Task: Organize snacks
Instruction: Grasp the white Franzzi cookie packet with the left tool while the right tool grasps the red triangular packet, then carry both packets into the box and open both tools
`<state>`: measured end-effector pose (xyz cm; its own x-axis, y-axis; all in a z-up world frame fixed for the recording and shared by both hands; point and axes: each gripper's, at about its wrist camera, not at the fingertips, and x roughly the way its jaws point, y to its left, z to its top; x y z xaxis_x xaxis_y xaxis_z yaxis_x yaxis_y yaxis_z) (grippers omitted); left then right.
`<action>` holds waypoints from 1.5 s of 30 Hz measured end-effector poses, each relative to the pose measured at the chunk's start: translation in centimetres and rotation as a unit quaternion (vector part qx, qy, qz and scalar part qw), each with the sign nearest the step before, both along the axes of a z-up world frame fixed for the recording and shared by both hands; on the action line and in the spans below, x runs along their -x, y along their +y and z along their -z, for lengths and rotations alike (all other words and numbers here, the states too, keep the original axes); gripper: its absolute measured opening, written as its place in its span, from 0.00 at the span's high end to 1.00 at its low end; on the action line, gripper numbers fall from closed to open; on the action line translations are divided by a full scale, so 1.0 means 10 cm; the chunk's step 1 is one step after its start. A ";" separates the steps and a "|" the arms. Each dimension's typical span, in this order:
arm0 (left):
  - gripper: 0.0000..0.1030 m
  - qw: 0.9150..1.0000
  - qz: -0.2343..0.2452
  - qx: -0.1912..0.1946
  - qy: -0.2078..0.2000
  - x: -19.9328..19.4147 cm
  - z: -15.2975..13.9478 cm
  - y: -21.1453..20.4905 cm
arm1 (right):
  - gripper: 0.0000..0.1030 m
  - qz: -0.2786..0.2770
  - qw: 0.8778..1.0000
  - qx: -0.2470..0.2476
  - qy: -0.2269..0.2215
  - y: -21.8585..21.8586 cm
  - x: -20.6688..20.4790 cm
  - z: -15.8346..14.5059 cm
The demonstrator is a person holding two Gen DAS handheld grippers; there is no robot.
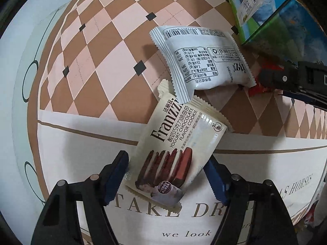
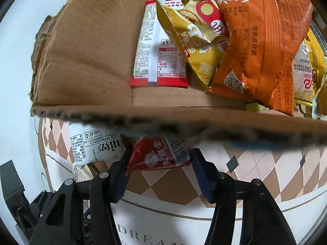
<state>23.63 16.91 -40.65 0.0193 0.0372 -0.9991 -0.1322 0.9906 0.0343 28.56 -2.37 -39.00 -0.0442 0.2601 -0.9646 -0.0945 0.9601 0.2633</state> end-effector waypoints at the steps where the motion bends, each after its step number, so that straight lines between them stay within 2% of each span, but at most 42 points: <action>1: 0.30 1.000 -0.001 0.001 -0.001 0.01 0.00 0.00 | 0.45 -0.002 1.000 -0.001 -0.001 0.02 0.01 0.00; 10: 0.31 1.000 -0.023 0.019 0.001 0.08 -0.08 0.14 | 0.46 -0.007 1.000 -0.012 -0.009 0.00 0.12 -0.12; 16: 0.29 0.998 -0.030 0.044 0.018 0.21 -0.04 0.08 | 0.46 -0.012 1.000 -0.021 -0.007 -0.36 0.21 -0.27; 18: 0.30 0.998 -0.029 0.043 0.039 0.23 0.07 0.08 | 0.46 -0.022 1.000 -0.015 0.000 -0.39 0.24 -0.26; 21: 0.30 0.998 -0.020 0.031 0.042 0.22 0.10 0.04 | 0.46 -0.030 0.999 -0.009 0.016 -0.39 0.33 -0.20; 24: 0.30 0.999 -0.024 0.028 0.039 0.20 0.10 0.04 | 0.46 -0.032 0.999 -0.007 0.027 -0.40 0.43 -0.13; 29: 0.37 0.998 -0.039 0.028 0.033 0.15 0.09 0.00 | 0.44 -0.030 0.999 -0.002 0.037 -0.34 0.41 0.01; 33: 0.38 0.997 -0.053 0.036 0.029 0.18 0.07 0.03 | 0.46 -0.033 0.999 -0.003 0.031 -0.29 0.39 -0.01; 36: 0.38 0.997 -0.060 0.040 0.019 0.22 -0.02 0.04 | 0.47 -0.037 0.999 -0.008 0.024 -0.28 0.41 -0.07; 40: 0.38 0.996 -0.067 0.060 -0.005 0.26 -0.28 -0.03 | 0.47 -0.030 0.999 -0.031 0.016 -0.39 0.46 -0.26; 45: 0.38 0.993 -0.057 0.089 -0.059 0.24 -0.93 -0.24 | 0.47 -0.011 0.997 -0.072 -0.009 -0.73 0.50 -0.76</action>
